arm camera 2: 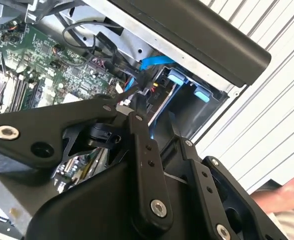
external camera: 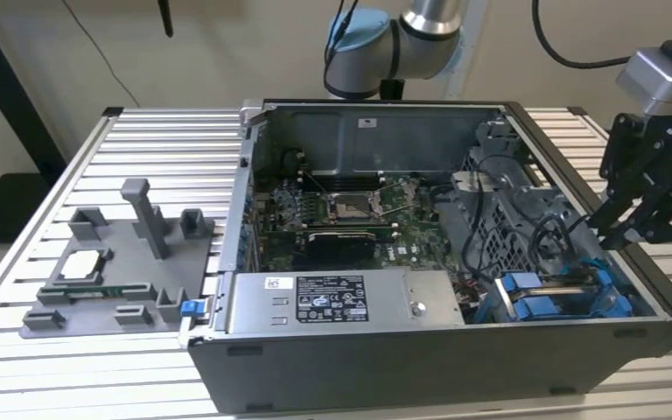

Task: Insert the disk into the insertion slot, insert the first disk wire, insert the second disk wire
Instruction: 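Insert the first disk wire, then insert the second disk wire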

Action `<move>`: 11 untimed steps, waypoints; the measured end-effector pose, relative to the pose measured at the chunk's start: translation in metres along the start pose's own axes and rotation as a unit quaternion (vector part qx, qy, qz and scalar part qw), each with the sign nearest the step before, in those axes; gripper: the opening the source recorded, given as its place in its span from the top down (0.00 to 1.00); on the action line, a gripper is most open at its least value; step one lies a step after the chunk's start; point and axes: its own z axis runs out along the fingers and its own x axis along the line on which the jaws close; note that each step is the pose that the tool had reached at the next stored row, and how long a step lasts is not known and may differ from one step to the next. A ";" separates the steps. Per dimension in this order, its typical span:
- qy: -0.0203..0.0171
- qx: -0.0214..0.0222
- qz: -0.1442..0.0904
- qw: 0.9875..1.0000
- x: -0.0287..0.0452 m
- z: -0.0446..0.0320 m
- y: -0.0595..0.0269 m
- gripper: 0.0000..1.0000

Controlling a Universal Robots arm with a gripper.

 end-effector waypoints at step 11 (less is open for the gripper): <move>0.000 0.000 0.000 1.000 -0.0088 0.0003 -0.0175 0.00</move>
